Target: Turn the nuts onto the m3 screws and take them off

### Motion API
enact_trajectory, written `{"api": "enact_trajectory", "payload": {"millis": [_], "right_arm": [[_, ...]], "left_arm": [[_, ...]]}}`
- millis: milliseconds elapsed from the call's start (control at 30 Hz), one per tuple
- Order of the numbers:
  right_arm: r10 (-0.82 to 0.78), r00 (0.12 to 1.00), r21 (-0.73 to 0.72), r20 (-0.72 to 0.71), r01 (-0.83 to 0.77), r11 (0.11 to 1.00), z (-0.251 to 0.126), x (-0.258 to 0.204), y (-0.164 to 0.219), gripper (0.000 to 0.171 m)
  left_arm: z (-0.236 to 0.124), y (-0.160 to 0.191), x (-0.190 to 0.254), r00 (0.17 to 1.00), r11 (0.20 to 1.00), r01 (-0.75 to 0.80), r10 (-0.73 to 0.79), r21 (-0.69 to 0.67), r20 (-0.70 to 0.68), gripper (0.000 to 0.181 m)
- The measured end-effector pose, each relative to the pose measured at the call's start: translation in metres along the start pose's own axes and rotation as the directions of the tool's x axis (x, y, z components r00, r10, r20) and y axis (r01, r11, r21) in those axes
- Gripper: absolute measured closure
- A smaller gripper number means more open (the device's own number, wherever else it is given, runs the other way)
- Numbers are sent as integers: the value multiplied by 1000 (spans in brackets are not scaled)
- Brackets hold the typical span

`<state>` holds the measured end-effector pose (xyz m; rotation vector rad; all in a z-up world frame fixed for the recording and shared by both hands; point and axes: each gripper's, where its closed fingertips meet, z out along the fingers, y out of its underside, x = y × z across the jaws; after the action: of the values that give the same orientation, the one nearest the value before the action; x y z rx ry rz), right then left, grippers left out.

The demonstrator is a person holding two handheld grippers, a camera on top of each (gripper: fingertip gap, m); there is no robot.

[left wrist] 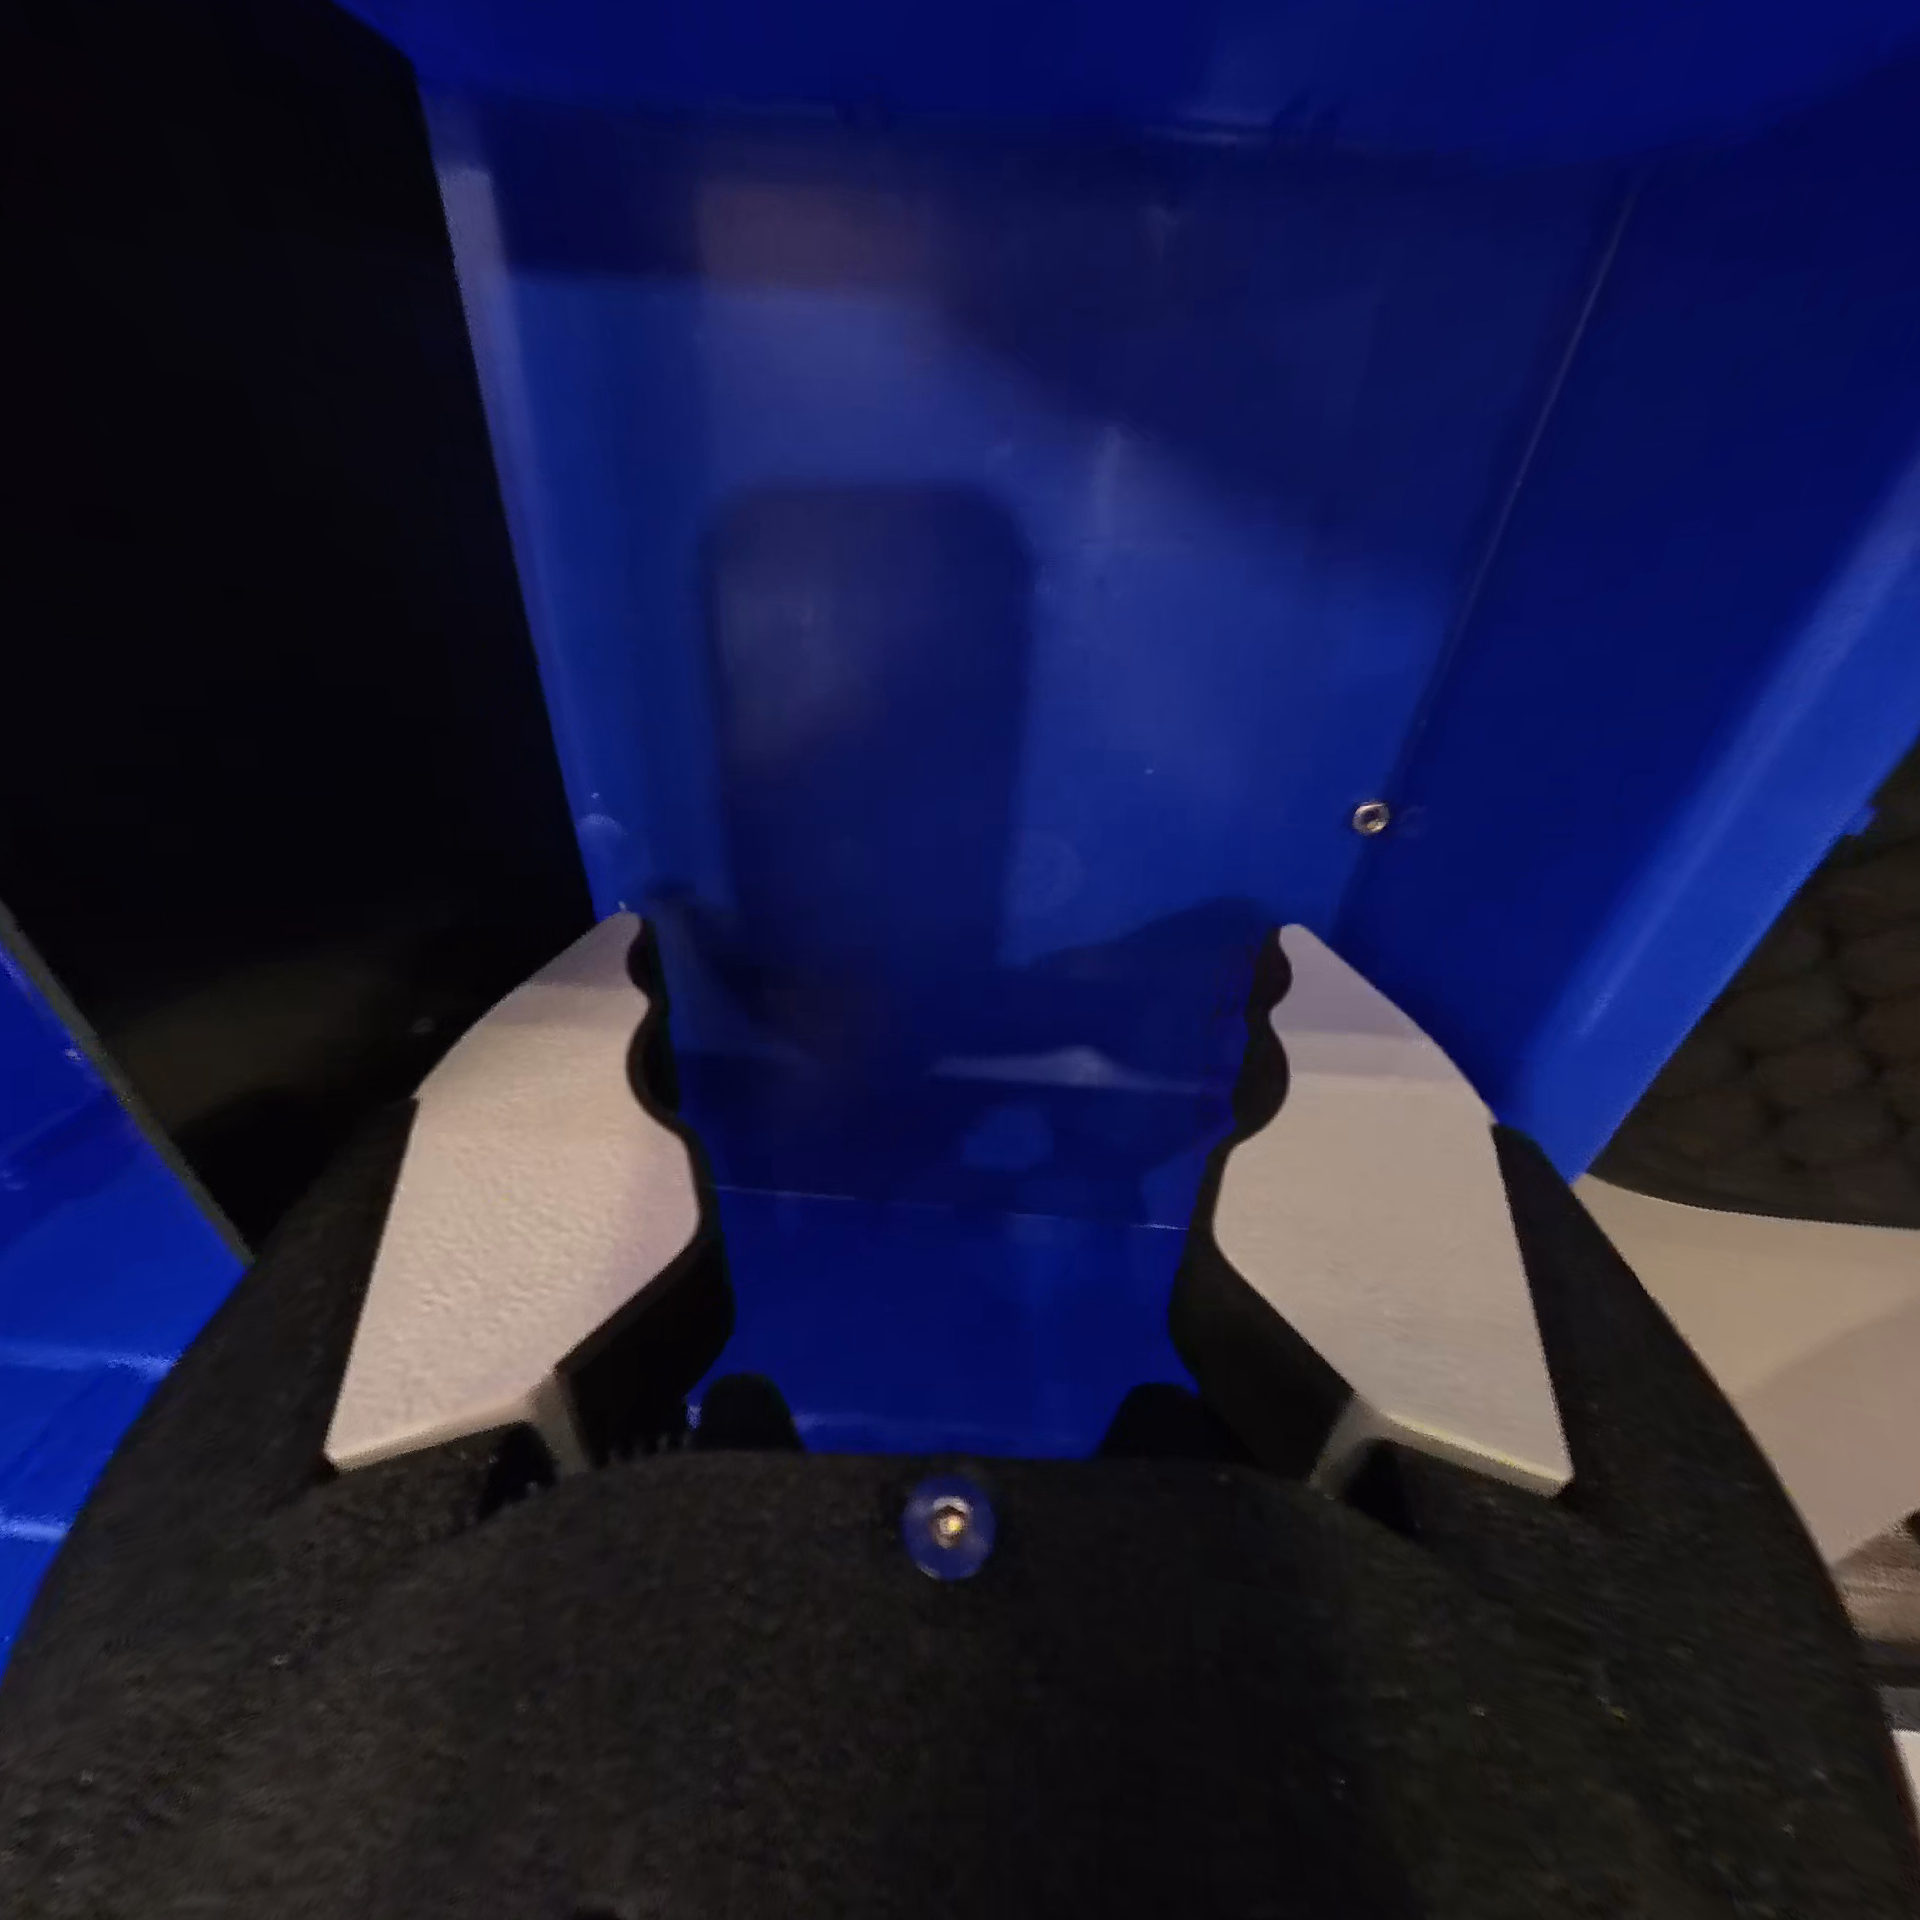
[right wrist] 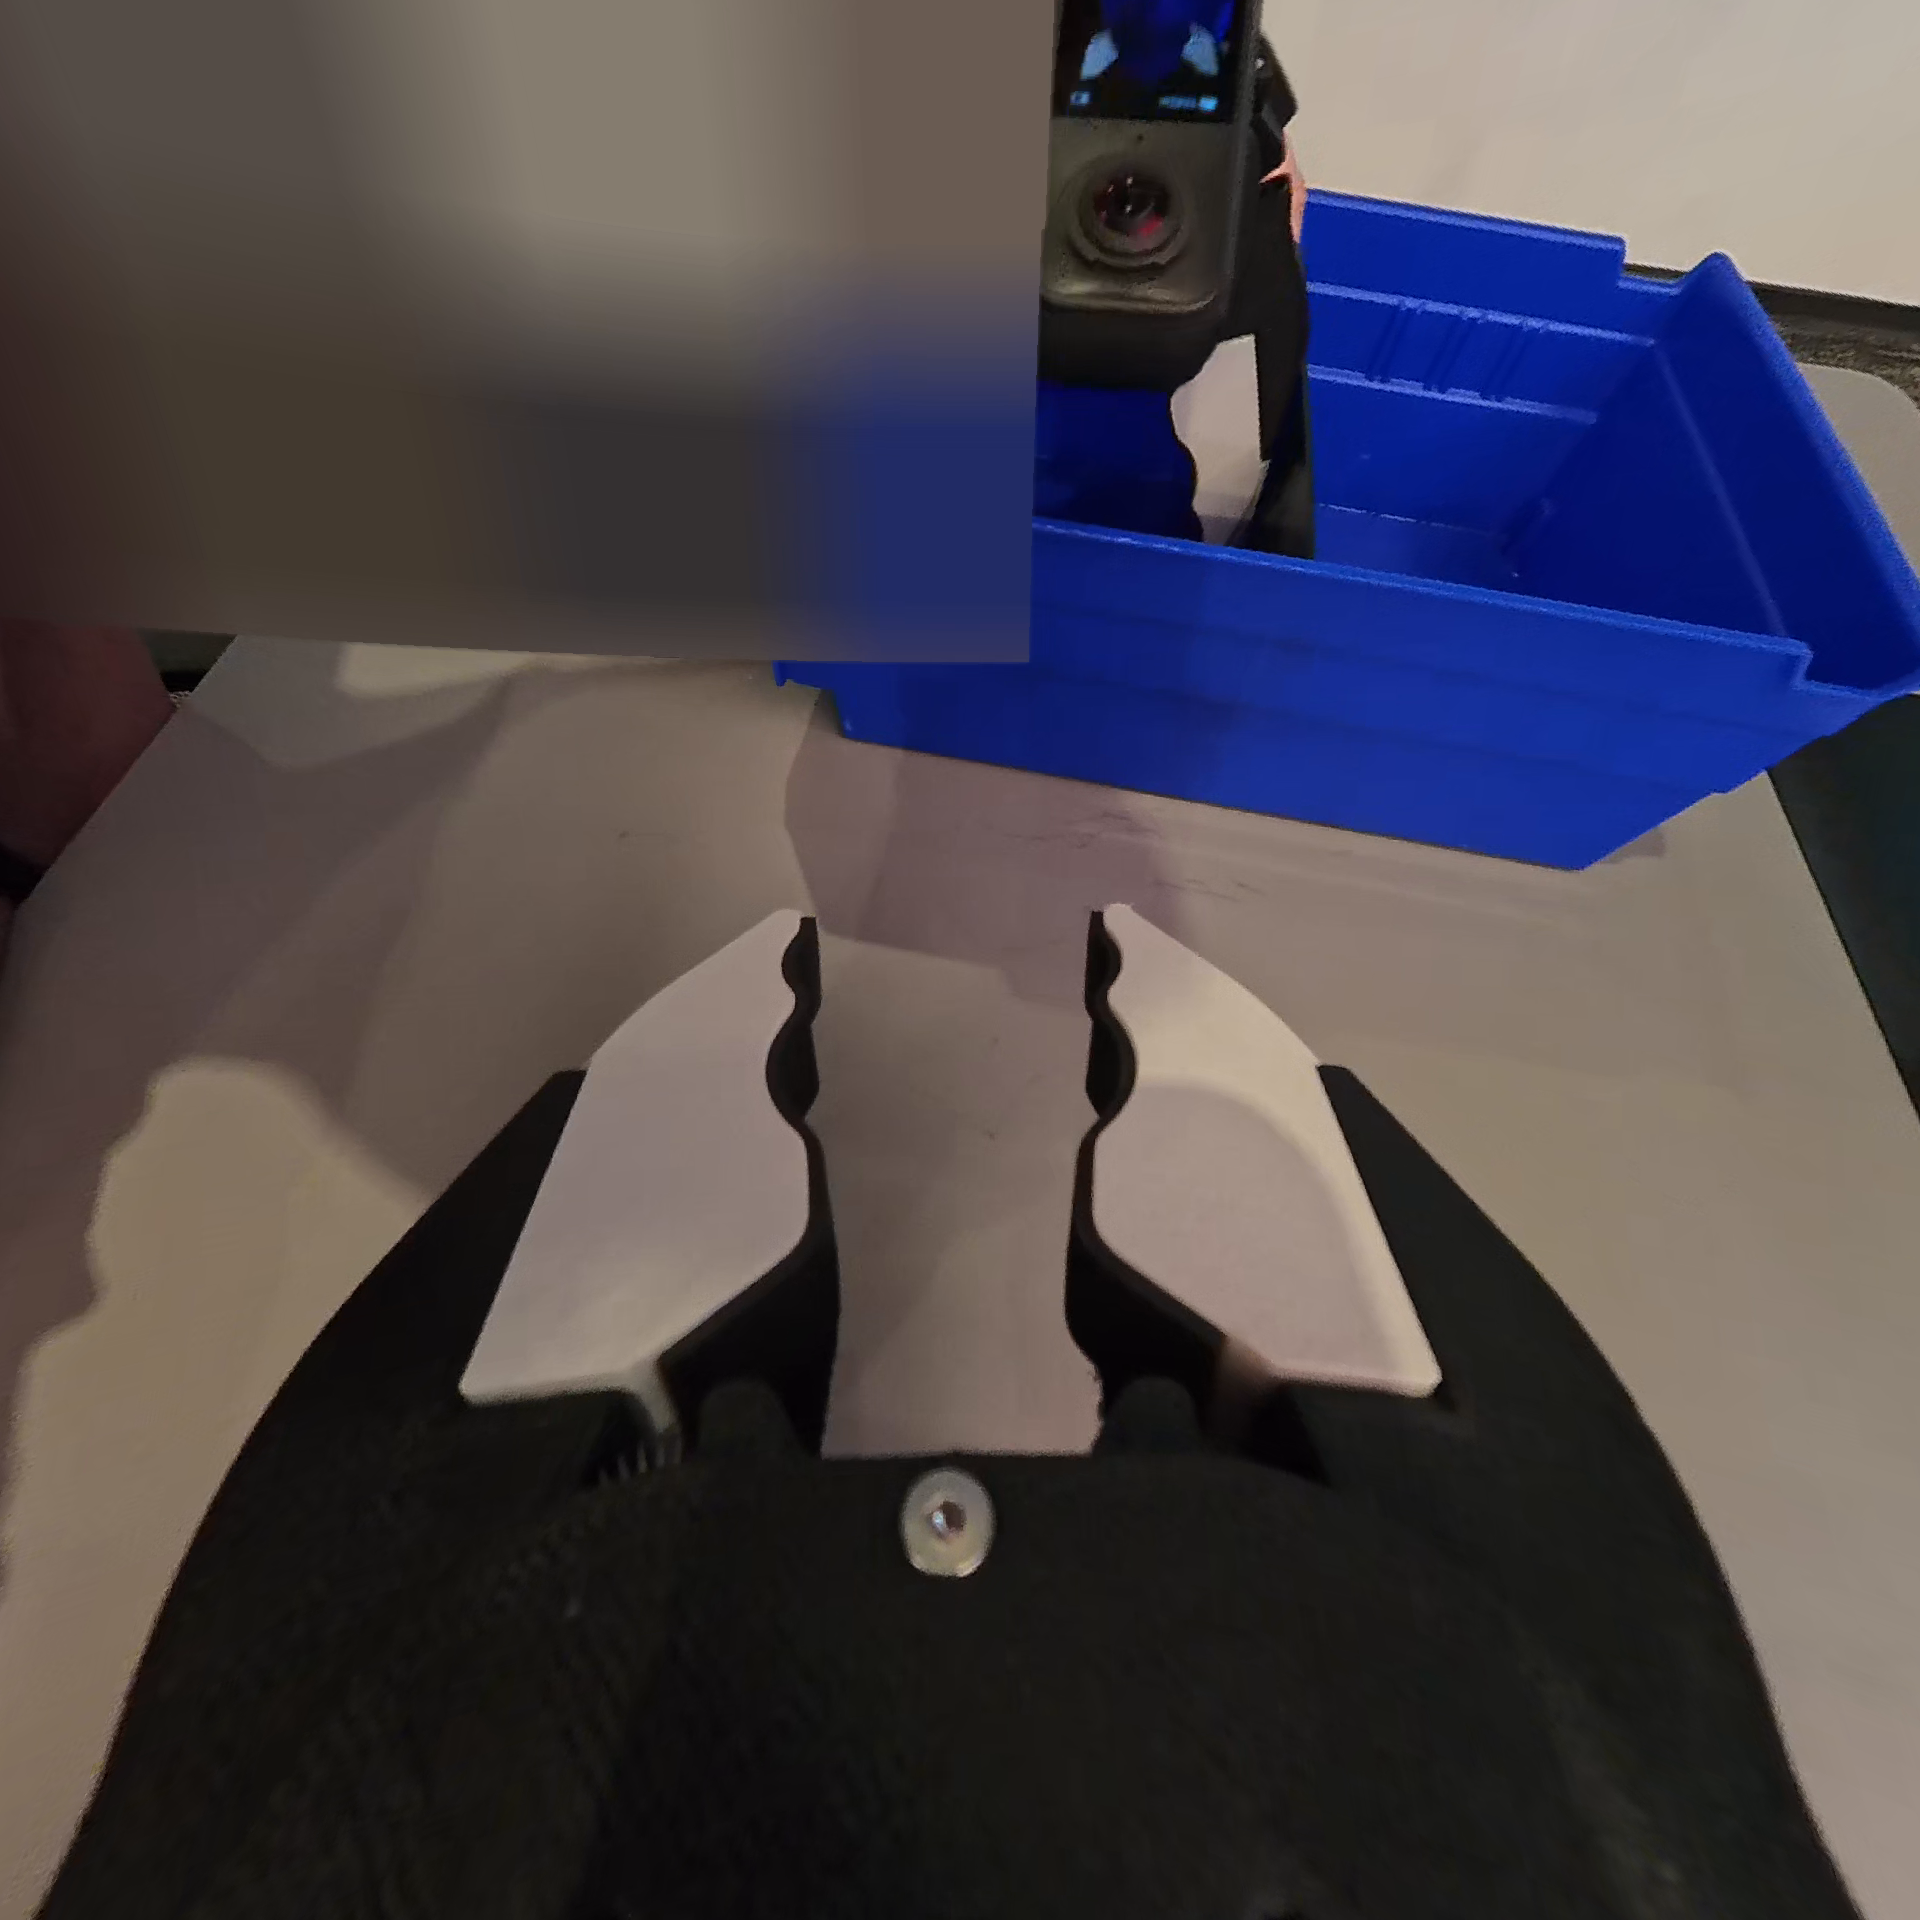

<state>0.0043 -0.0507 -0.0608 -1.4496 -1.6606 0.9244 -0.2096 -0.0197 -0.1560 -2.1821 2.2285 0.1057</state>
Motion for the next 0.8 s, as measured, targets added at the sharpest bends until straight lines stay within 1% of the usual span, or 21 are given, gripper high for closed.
{"api": "enact_trajectory", "payload": {"millis": [100,200,367,600,800], "right_arm": [[-4,1000,-3,4,4,1000,0,-1,0,121],[-4,1000,-6,10,4,1000,1,-2,0,121],[-4,1000,-6,13,4,1000,1,-3,0,120],[-4,1000,-14,17,4,1000,2,-3,2,120],[-8,1000,-23,27,9,1000,4,-6,4,120]], "left_arm": [[-2,3,4,1000,1000,-20,19,-9,-25,68],[0,7,6,998,998,-52,51,-35,-32,71],[4,10,5,997,995,-79,77,-69,-27,70],[4,9,3,998,996,-61,61,-61,-10,68],[2,7,-2,1000,999,-25,25,-47,3,72]]}}
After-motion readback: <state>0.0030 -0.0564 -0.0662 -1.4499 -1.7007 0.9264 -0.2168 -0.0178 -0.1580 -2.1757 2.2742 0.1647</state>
